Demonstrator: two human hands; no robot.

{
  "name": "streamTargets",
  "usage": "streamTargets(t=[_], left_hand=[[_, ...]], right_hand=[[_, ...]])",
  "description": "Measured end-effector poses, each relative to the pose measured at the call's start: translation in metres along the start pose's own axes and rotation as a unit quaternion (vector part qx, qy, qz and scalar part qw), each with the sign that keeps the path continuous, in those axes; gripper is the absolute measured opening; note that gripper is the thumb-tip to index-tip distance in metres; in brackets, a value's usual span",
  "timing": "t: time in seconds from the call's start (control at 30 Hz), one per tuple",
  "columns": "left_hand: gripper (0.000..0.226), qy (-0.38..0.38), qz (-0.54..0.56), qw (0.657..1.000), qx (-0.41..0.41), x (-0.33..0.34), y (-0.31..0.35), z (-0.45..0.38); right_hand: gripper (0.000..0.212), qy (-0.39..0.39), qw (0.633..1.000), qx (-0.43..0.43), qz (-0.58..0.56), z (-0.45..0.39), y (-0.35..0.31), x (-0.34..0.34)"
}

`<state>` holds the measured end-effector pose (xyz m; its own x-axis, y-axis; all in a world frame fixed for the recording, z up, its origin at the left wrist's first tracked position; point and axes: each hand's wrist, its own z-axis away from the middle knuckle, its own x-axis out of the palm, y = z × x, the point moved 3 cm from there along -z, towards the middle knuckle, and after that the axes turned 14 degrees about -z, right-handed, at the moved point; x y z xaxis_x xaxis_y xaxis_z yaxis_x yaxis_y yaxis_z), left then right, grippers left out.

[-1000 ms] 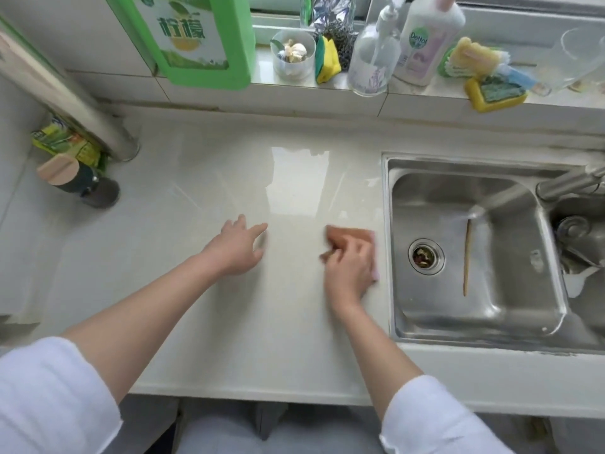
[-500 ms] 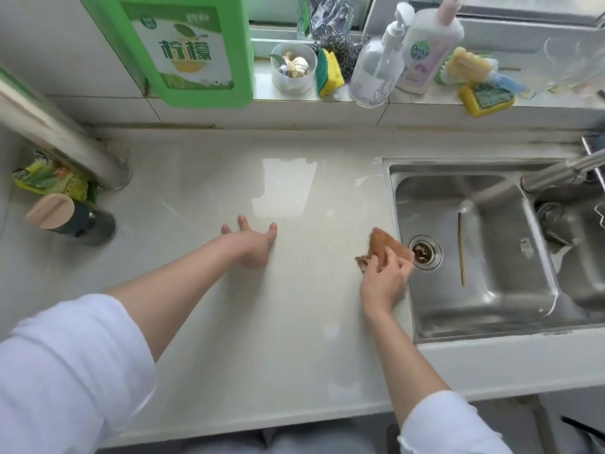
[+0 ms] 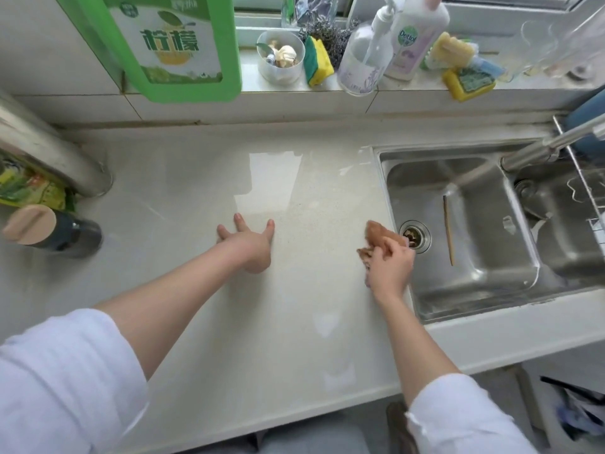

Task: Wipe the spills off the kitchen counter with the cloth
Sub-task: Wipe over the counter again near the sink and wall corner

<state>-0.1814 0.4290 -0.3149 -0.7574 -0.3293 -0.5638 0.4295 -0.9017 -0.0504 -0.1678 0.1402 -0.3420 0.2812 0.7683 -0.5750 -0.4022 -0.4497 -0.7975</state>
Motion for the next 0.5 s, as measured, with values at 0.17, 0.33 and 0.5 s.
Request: streamTargets(t=[0.17,0.33,0.5], left_hand=[[0.066,-0.009,0.010,1.000,-0.015,-0.006,-0.001,-0.003],[0.066,-0.052,-0.080,0.994,0.061,-0.012,-0.010,-0.001],[0.067,-0.053,-0.136,0.986,0.083,-0.008,-0.006,-0.001]], right_hand=[[0.027,-0.254,0.947,-0.192,0.037,0.085,-0.051,0.101],[0.026,-0.391,0.887,-0.237,0.060,0.034,-0.035,0.068],[0.025,-0.016,0.995,-0.056,0.077,-0.026,-0.035,0.041]])
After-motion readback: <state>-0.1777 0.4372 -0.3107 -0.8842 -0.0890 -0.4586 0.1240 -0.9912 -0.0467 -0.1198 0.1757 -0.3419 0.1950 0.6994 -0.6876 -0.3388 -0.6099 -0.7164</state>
